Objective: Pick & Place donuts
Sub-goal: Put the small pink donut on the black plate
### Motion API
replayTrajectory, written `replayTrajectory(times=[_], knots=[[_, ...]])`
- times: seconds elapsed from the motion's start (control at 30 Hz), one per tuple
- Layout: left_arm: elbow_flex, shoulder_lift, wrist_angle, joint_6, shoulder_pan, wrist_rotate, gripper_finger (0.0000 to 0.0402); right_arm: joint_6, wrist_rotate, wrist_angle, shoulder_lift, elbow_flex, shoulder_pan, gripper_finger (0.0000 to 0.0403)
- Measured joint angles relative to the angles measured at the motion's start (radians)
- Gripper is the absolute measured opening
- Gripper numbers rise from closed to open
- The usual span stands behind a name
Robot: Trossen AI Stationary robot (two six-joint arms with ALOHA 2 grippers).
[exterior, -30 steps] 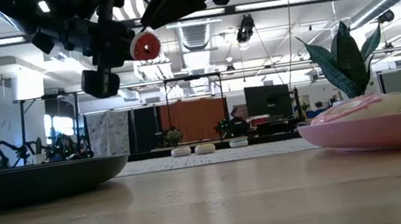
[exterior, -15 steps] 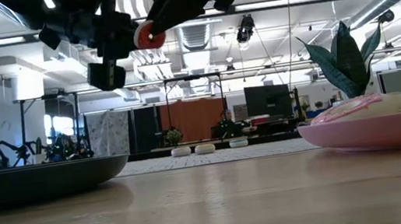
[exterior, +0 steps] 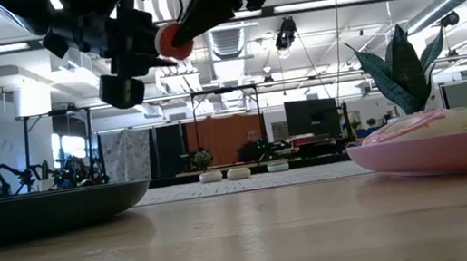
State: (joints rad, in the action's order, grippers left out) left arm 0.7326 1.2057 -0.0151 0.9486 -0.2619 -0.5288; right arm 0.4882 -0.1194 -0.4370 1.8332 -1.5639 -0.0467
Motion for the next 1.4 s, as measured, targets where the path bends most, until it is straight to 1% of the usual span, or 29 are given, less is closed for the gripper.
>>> replayTrajectory(times=[0.17, 0.27, 0.33, 0.43, 0.53, 0.6, 0.67, 0.77, 0.83, 0.93, 1.03, 1.1, 1.17, 1.3, 1.4], knots=[[-0.001, -0.006, 0.033, -0.016, 0.000, 0.029, 0.0133, -0.114, 0.047, -0.001, 0.000, 0.000, 0.007, 0.0022], [0.000, -0.032, 0.102, -0.073, 0.003, 0.046, 0.0149, -0.229, 0.098, -0.027, 0.001, 0.001, 0.007, 0.0020], [-0.001, -0.065, 0.165, -0.111, 0.016, 0.093, 0.0152, -0.311, 0.147, -0.056, 0.001, 0.003, 0.009, 0.0020], [-0.002, -0.143, 0.243, -0.147, 0.059, 0.215, 0.0152, -0.440, 0.190, -0.072, 0.001, 0.016, 0.013, 0.0020], [-0.002, -0.236, 0.283, -0.175, 0.146, 0.404, 0.0151, -0.646, 0.215, -0.041, 0.018, 0.021, 0.022, 0.0020], [-0.002, -0.299, 0.295, -0.191, 0.233, 0.552, 0.0151, -0.785, 0.254, 0.004, 0.042, 0.021, 0.032, 0.0020], [-0.002, -0.352, 0.290, -0.199, 0.342, 0.719, 0.0151, -0.887, 0.281, 0.071, 0.085, 0.020, 0.036, 0.0020], [-0.002, -0.399, 0.292, -0.216, 0.518, 0.985, 0.0151, -1.006, 0.296, 0.145, 0.155, 0.020, 0.035, 0.0020], [-0.002, -0.412, 0.306, -0.218, 0.633, 1.140, 0.0151, -1.084, 0.340, 0.194, 0.198, 0.020, 0.034, 0.0020], [-0.002, -0.410, 0.305, -0.227, 0.786, 1.327, 0.0151, -1.153, 0.371, 0.231, 0.255, 0.019, 0.031, 0.0020], [-0.002, -0.398, 0.304, -0.229, 0.898, 1.460, 0.0151, -1.190, 0.368, 0.231, 0.300, -0.007, 0.030, 0.0020], [-0.002, -0.388, 0.304, -0.211, 0.947, 1.521, 0.0151, -1.207, 0.373, 0.232, 0.327, -0.041, 0.030, 0.0020], [-0.002, -0.382, 0.305, -0.189, 0.976, 1.554, 0.0151, -1.233, 0.386, 0.235, 0.361, -0.088, 0.029, 0.0020], [-0.002, -0.381, 0.304, -0.160, 0.988, 1.558, 0.0151, -1.259, 0.393, 0.191, 0.453, -0.215, 0.023, 0.0020], [-0.002, -0.382, 0.304, -0.163, 0.988, 1.557, 0.0151, -1.260, 0.401, 0.096, 0.533, -0.341, 0.022, 0.0020]])
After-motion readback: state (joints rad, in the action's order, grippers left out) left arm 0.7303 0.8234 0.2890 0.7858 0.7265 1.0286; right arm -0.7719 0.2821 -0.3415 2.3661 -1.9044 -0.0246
